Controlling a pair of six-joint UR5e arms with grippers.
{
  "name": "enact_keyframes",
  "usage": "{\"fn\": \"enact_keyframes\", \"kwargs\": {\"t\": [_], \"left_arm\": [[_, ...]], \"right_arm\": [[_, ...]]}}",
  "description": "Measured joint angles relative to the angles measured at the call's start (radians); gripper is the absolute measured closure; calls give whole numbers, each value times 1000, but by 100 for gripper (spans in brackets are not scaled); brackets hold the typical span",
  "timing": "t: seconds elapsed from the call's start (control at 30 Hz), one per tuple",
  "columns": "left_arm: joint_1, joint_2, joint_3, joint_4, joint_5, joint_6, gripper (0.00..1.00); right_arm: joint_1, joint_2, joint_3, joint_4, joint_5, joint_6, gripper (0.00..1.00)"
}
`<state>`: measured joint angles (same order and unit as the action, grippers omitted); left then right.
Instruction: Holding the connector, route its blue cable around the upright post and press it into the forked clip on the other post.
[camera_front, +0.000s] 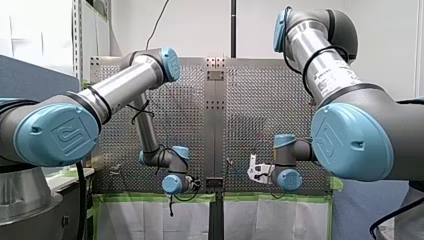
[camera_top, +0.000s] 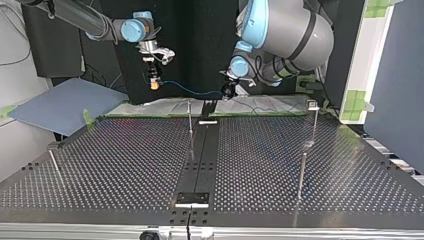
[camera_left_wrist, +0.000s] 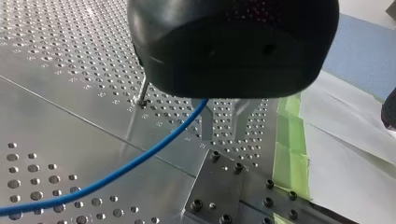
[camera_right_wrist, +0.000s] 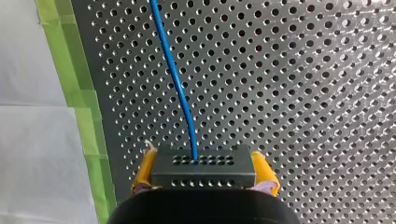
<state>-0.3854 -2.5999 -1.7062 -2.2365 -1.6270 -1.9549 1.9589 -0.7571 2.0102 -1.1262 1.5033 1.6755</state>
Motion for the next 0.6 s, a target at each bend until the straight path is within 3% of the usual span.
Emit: {"fn": "enact_keyframes", "kwargs": {"t": [0.23,0.6], "left_arm": [[3,20,-11,-2,1,32,77],[-7,119,-73,-4,-18,61,72]], "right_arm": [[-10,0,-2,0,4,0,100],[-23,0,-20,24,8,1,100]]}}
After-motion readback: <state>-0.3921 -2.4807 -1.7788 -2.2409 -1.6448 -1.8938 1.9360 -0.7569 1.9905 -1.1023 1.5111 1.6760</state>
